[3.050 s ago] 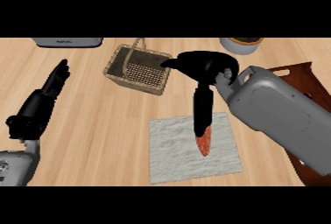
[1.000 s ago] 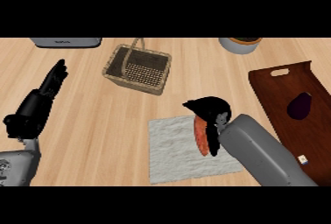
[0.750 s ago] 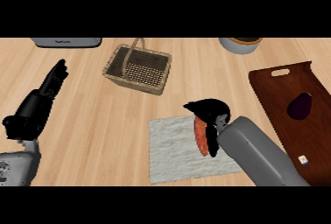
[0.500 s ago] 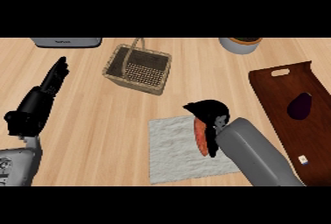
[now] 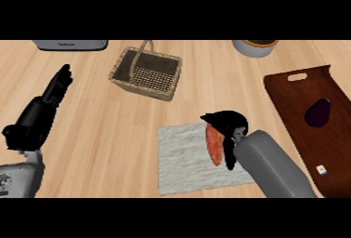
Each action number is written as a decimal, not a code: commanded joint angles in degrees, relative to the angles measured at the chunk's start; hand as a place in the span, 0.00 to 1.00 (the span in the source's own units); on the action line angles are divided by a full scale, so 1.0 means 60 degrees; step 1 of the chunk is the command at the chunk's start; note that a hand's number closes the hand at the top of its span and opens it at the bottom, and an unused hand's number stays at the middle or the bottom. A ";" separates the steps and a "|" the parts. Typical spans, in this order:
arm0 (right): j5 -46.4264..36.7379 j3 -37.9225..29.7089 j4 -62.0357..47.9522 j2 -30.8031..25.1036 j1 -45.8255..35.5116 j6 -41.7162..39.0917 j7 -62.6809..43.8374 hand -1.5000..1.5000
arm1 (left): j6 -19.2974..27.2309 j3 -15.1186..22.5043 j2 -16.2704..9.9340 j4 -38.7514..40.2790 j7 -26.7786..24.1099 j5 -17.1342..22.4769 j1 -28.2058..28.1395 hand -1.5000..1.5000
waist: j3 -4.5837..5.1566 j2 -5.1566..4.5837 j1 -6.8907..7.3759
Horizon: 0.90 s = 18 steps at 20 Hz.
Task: Pick the sweet potato from the placemat and place it in the basket
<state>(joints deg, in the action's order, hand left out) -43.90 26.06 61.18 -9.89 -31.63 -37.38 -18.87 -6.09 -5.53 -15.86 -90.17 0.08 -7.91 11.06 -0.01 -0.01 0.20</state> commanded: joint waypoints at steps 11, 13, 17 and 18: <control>-0.1422 0.0002 -0.1815 0.1163 0.0009 0.1519 0.1069 1.00 | 0.0174 0.0167 0.0515 0.0369 -0.0189 -0.0461 0.0273 0.50 | -0.0001 -0.0026 0.0040; -0.1485 -0.0063 -0.1354 0.0982 0.0058 0.1318 0.1204 1.00 | -0.0329 -0.0273 0.0069 -0.0285 0.0383 0.0059 0.0097 0.50 | -0.0001 0.0004 0.0042; -0.1963 0.0020 -0.1620 0.0741 0.0204 0.1991 0.1965 1.00 | -0.0256 -0.0314 0.0159 0.0342 -0.0349 -0.0104 0.0078 0.50 | 0.0002 -0.0007 0.0006; -0.2003 -0.0511 -0.1364 0.0537 0.0085 0.2350 0.1396 1.00 | 0.0027 0.0108 0.0427 -0.0384 0.0536 -0.0415 0.0325 0.50 | -0.0001 0.0006 -0.0009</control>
<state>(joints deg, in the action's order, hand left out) -53.96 24.05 53.87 -7.03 -32.45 -26.09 -8.98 -6.98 -6.37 -14.63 -89.96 0.08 -9.13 11.95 0.42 1.01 0.27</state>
